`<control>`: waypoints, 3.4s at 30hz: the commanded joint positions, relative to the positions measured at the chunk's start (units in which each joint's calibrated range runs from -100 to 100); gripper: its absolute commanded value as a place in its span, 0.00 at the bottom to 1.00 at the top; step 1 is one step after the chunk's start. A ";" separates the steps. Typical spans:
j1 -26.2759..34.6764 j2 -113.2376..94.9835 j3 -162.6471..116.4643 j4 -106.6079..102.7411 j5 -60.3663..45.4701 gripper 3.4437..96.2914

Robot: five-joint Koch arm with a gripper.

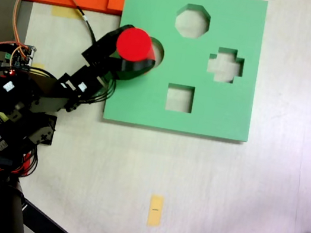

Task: Put the cylinder block into the corresponding hole

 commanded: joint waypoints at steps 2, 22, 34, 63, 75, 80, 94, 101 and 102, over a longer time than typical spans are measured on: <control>-0.29 1.87 2.02 3.48 -0.05 0.38; -0.49 19.33 13.89 3.58 0.00 0.38; -0.73 27.15 13.89 3.48 0.49 0.38; -0.78 32.18 10.60 3.58 0.98 0.38; -0.93 28.97 8.21 3.96 0.93 0.38; -0.88 29.53 7.51 4.25 0.98 0.38; 0.20 29.53 7.21 4.25 1.12 0.38; 0.54 29.67 6.81 4.35 1.71 0.38; 0.54 29.67 6.71 4.35 1.71 0.38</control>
